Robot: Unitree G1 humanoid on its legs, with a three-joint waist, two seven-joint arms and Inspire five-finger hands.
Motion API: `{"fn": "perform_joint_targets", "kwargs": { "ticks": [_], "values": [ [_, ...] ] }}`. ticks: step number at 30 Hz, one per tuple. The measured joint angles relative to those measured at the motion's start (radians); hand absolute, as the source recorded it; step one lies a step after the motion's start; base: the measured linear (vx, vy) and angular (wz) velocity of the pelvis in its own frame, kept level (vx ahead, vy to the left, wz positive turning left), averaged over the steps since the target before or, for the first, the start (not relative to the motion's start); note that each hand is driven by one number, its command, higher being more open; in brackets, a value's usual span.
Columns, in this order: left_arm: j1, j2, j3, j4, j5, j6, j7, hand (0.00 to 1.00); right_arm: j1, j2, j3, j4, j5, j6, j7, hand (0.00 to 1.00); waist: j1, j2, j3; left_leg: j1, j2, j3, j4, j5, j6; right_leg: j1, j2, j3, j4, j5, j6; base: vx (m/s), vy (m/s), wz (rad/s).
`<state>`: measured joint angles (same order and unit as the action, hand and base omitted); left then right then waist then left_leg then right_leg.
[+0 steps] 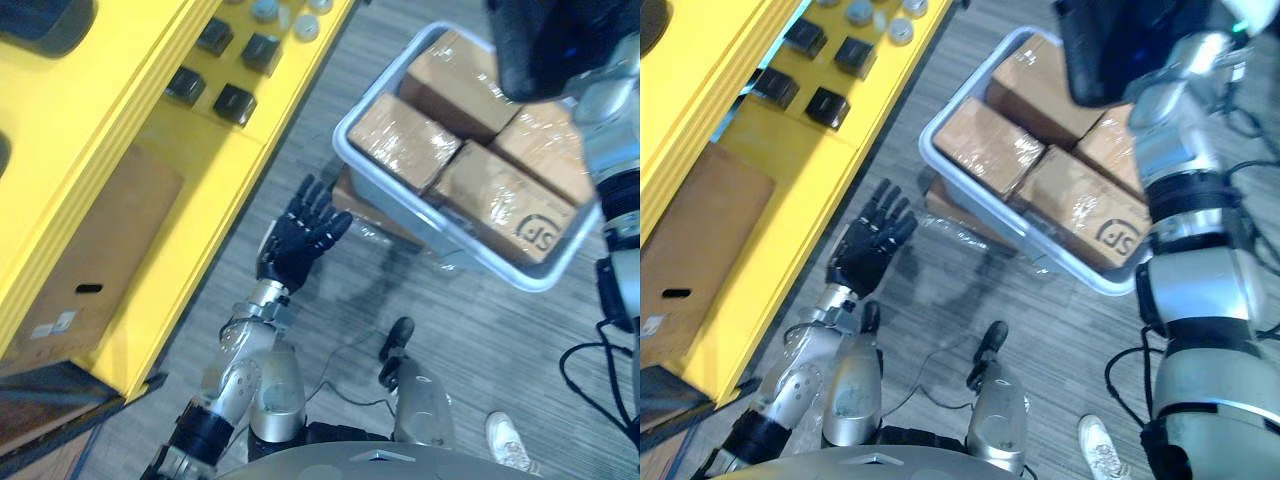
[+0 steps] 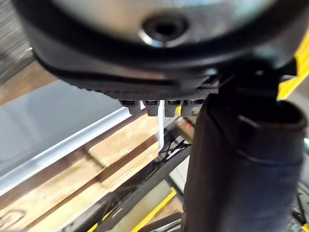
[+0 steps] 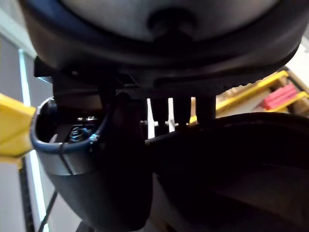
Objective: Walk over and take three plastic housings, then place them on the shelf
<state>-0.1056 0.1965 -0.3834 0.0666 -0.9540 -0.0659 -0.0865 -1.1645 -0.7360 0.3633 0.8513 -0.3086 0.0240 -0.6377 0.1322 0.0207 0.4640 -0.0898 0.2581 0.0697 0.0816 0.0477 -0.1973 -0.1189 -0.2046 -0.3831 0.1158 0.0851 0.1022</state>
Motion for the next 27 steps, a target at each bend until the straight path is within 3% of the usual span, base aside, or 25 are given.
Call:
{"fn": "perform_joint_targets", "kwargs": {
  "ticks": [4, 8, 14, 16, 21, 27],
  "values": [
    [-0.163, -0.028, -0.032, 0.215, -0.087, 0.101, -0.005, 1.00, 0.071, 0.079, 0.000, -0.086, -0.101, -0.050, 0.022, 0.00, -0.033, -0.035, -0.024, 0.048, 0.004, 0.052, -0.024, 0.001, -0.001, 0.030, 0.016, 0.032, -0.058, 0.035, 0.000, 0.02, 0.008, -0.28],
    [-0.272, -0.043, -0.020, 0.317, -0.211, 0.106, -0.008, 1.00, 0.114, 0.116, 0.000, -0.183, -0.157, -0.100, 0.035, 0.00, -0.066, -0.053, -0.034, 0.070, 0.015, 0.094, -0.034, 0.003, -0.005, 0.039, 0.036, 0.062, -0.106, 0.064, -0.006, -0.02, -0.012, -0.28],
    [-0.346, -0.082, 0.027, 0.362, -0.381, -0.008, -0.053, 1.00, 0.260, 0.182, -0.007, -0.336, -0.232, -0.177, 0.041, 0.00, -0.112, -0.095, -0.065, 0.103, 0.028, 0.147, -0.037, -0.003, -0.014, 0.046, 0.058, 0.105, -0.140, 0.088, -0.011, -0.01, -0.012, -0.26],
    [-0.362, -0.102, 0.026, 0.364, -0.411, -0.035, -0.060, 1.00, 0.323, 0.202, -0.015, -0.388, -0.241, -0.192, 0.044, 0.00, -0.112, -0.102, -0.072, 0.118, 0.032, 0.161, -0.037, -0.007, -0.018, 0.052, 0.063, 0.117, -0.142, 0.088, -0.011, -0.01, -0.005, -0.15],
    [-0.364, -0.154, 0.004, 0.367, -0.473, -0.114, -0.071, 1.00, 0.412, 0.264, -0.016, -0.457, -0.241, -0.231, 0.091, 0.00, -0.117, -0.102, -0.105, 0.136, 0.031, 0.177, -0.039, -0.009, -0.020, 0.071, 0.069, 0.130, -0.177, 0.110, -0.014, -0.01, 0.000, -0.10],
    [-0.365, -0.162, -0.040, 0.382, -0.488, -0.154, -0.064, 1.00, 0.454, 0.318, -0.007, -0.476, -0.241, -0.272, 0.124, 0.00, -0.115, -0.104, -0.142, 0.154, 0.028, 0.185, -0.041, -0.014, -0.020, 0.090, 0.069, 0.138, -0.193, 0.119, -0.011, -0.01, 0.006, -0.04]
  ]
}}
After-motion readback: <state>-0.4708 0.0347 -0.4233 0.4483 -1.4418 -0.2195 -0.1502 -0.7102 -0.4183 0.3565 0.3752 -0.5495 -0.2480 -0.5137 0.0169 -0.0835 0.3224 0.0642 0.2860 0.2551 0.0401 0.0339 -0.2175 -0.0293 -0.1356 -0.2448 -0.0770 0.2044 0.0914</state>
